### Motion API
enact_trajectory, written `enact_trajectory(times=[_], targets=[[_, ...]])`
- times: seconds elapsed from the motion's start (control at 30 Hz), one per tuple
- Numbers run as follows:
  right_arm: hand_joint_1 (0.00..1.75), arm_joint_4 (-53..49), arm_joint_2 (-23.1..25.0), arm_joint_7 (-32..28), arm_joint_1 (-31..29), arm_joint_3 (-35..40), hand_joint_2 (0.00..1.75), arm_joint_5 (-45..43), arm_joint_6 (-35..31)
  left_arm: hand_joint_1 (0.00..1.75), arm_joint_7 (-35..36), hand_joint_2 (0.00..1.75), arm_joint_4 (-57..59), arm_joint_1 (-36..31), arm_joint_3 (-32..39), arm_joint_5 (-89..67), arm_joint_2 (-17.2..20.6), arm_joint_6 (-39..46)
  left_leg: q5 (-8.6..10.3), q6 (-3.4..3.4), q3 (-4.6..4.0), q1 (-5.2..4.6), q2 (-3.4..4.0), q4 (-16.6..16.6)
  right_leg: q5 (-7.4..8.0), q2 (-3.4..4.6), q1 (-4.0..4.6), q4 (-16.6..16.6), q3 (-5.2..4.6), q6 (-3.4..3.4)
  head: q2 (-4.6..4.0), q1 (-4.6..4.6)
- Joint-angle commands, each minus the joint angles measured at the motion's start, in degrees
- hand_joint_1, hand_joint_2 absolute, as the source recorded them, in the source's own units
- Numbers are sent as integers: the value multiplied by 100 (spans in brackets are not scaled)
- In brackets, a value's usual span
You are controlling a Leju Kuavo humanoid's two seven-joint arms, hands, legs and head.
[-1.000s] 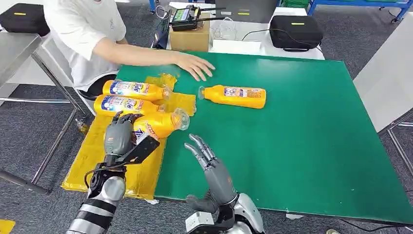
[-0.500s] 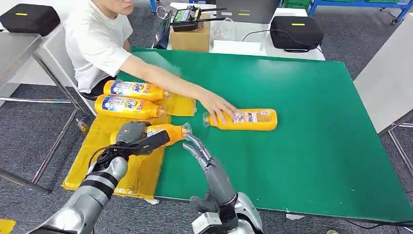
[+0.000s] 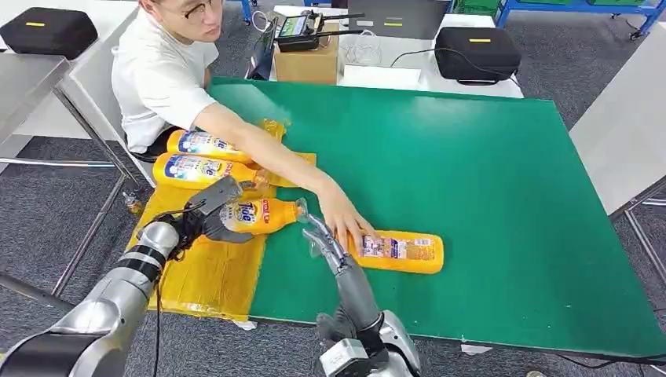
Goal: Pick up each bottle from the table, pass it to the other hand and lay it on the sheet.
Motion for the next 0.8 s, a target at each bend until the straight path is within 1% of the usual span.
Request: enact_trajectory(times=[0.03,0.07,0.1,0.13,0.17,0.2,0.23,0.27,0.3,0.33,0.4,0.43,0.53,0.57,0.67,0.7,0.8], targets=[[0,829,-70,15,-388,-23,0,-58,-77,0,-177,175,-694,352,-33,1982,441,-971,4,18,14,3,21,-21,13,24,8,-22,6,-24,0,0],[0,866,-105,23,-384,-96,0,-4,-163,0,-223,175,-1090,477,-266,2280,549,-716,2,15,6,2,21,-14,10,24,7,-14,-2,-21,0,0],[0,897,-140,128,-377,-182,0,171,-366,0,-264,175,-1442,624,-196,2717,513,-572,0,11,2,3,11,-7,5,14,7,-9,-2,-16,0,2],[0,918,-181,227,-369,-247,0,311,-468,0,-344,175,-1952,856,-169,2980,477,-354,2,17,2,6,16,-13,10,20,11,-16,-4,-26,0,0],[0,975,-260,459,-375,-333,0,769,-801,0,-673,175,-2918,1280,103,3215,197,347,3,18,3,5,5,-13,7,7,10,-19,0,-23,0,0],[0,1037,-293,811,-355,-465,0,1187,-1086,0,-844,175,-3803,1669,441,3607,-157,638,0,13,1,1,6,-9,4,8,6,-13,-3,-14,0,2],[0,1127,-344,1073,-385,-508,0,1467,-1053,0,-906,175,-4658,2035,581,3738,-396,971,2,20,4,4,8,-17,8,11,10,-24,0,-23,0,-4],[0,1280,-408,1202,-448,-533,0,1728,-1038,0,-776,175,-5350,2308,638,4017,-573,1128,0,18,0,1,1,-12,3,1,6,-21,-2,-15,0,-2],[0,1506,-486,1671,-546,-559,175,2284,-1110,0,-862,175,-5814,2499,815,4679,-790,1064,0,16,-7,-1,-3,-7,2,-2,4,-17,-10,-10,0,0],[0,1689,-523,1764,-620,-603,175,2401,-1020,0,-910,175,-6219,2676,908,4896,-911,1160,-3,27,-3,3,-2,-11,5,1,9,-31,-3,-15,0,-4],[0,1839,-539,1730,-667,-691,175,2434,-1041,0,-779,175,-6466,2808,905,5135,-934,1133,-3,15,-8,0,1,-3,3,3,4,-16,-12,-7,0,-4],[0,1945,-553,1773,-679,-791,175,2477,-1051,0,-764,175,-6567,2886,924,5371,-940,1037,-4,23,-5,1,1,-7,4,4,7,-26,-6,-12,0,-4],[0,2196,-659,2121,-740,-879,175,2927,-1079,0,-887,175,-6673,3085,1052,5574,-1102,1069,-5,18,-17,-2,17,-8,6,16,2,-35,-12,-11,0,2],[0,2271,-687,2336,-747,-967,175,3089,-984,0,-975,175,-6743,3189,1109,5534,-1209,1192,-6,23,-9,2,27,-15,10,28,8,-45,-7,-19,0,2],[0,2279,-788,2562,-707,-1137,175,3357,-910,0,-1167,175,-6959,3536,1073,5362,-1427,1464,-6,13,-14,-3,8,-9,2,7,2,-35,-10,-12,0,0],[0,2263,-798,2560,-701,-1150,175,3361,-893,0,-1180,175,-6979,3571,1056,5351,-1433,1473,-5,17,-12,-3,7,-12,3,6,3,-40,-7,-17,0,-2],[0,2082,-868,2851,-651,-1194,175,3761,-890,0,-1366,175,-7137,3763,1023,5151,-1549,1682,-6,21,-12,-1,8,-12,4,7,6,-41,-7,-20,0,0]])
